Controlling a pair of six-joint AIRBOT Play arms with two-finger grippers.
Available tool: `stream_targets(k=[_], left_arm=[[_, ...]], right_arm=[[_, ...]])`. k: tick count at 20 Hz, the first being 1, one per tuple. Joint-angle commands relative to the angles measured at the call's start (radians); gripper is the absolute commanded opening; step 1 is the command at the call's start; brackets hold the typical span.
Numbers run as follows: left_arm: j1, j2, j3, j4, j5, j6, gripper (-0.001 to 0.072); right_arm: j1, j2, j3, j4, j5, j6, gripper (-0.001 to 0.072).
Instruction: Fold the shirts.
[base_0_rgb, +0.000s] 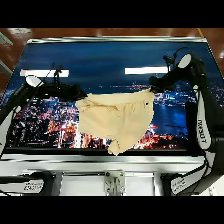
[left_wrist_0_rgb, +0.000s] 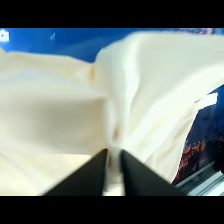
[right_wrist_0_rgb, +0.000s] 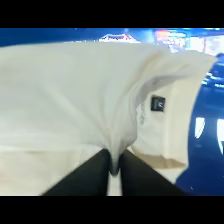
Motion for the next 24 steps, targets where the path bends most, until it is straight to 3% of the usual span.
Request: stream_targets(k=[1,5,6,8,9,13,16,19,24], left_arm=[[0.018,-0.072,-0.002,-0.031,-0.047,-0.018,0.0713],[0.246,-0.01,0.063,0.095,-0.4,-0.022,0.0705],[0.312,0.035,0.059,0.156,-0.464,-0.03,0.0651],[0.409,0.148,0.01,0.27,-0.506,-0.037,0.0641],[0.44,0.209,-0.044,0.3,-0.498,-0.033,0.0642],[0.448,0.369,-0.415,0.269,-0.343,-0.005,0.0678],[0.362,0.361,-0.636,0.109,-0.143,0.074,0.0672],[0.233,0.306,-0.692,0.014,0.025,0.085,0.0671],[0.083,0.181,-0.64,-0.067,0.146,0.096,0.0668]], right_arm=[[0.016,-0.051,0.021,0.008,-0.049,0.004,0.0661],[-0.086,0.057,0.164,-0.119,0.188,-0.089,0.0678],[-0.132,0.104,0.172,-0.199,0.262,-0.093,0.0677],[-0.244,0.172,0.168,-0.276,0.393,-0.095,0.0606],[-0.31,0.201,0.148,-0.237,0.432,-0.084,0.0605],[-0.468,0.326,-0.146,0.019,0.433,-0.069,0.0636],[-0.462,0.403,-0.414,0.121,0.357,-0.093,0.0638],[-0.443,0.418,-0.533,0.188,0.272,-0.089,0.0638],[-0.352,0.413,-0.546,0.139,0.171,-0.057,0.0638]])
